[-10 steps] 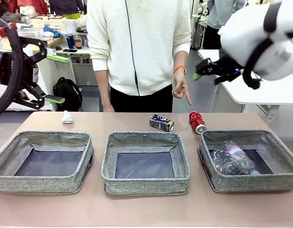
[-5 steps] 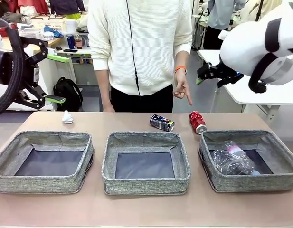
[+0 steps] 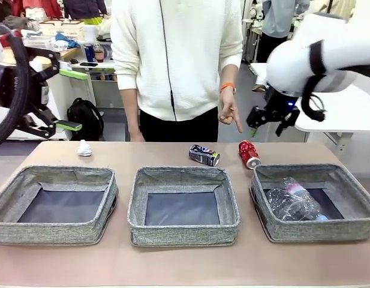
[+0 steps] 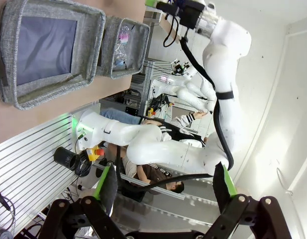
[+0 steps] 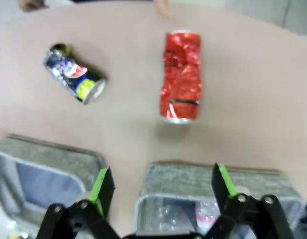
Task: Sort the waste into the appropriate baskets.
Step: Pick up the waste item pointed out by the person.
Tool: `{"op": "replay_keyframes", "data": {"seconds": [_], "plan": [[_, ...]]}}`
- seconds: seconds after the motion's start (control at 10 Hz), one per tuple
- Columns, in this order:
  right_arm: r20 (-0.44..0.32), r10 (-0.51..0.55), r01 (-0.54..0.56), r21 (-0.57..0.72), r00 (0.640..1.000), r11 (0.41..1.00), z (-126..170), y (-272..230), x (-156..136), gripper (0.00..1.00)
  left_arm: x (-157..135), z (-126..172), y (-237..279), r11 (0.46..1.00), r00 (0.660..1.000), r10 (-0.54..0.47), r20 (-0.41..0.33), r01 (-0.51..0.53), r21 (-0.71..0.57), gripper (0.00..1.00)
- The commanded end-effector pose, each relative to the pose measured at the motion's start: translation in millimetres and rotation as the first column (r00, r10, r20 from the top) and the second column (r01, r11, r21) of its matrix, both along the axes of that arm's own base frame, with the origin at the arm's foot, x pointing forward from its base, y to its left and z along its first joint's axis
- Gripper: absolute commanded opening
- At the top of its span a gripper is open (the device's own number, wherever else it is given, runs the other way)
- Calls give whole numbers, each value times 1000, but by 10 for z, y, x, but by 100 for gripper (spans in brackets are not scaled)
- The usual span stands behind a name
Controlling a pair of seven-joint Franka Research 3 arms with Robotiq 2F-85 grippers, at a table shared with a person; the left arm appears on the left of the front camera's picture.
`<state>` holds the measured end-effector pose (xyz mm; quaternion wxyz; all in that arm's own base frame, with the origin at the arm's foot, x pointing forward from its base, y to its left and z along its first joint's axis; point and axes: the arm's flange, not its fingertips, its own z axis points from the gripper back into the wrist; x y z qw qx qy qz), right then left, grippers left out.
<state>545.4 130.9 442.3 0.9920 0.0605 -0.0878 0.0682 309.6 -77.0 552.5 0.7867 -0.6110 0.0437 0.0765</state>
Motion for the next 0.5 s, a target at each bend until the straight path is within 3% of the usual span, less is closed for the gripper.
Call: {"op": "replay_keyframes", "data": {"seconds": [0.0,0.2,0.4], "plan": [[-51,-19,21,37,999,999,-193,-7,403,100,-1,32,-20,1000,1000,3,-9,-3,-23,100],[-106,-42,42,-6,993,999,-530,27,616,100,-1,32,-20,1000,1000,3,-9,-3,-23,100],[-117,-45,49,36,992,998,-810,40,792,100,-1,32,-20,1000,1000,3,-9,-3,-23,100]]}}
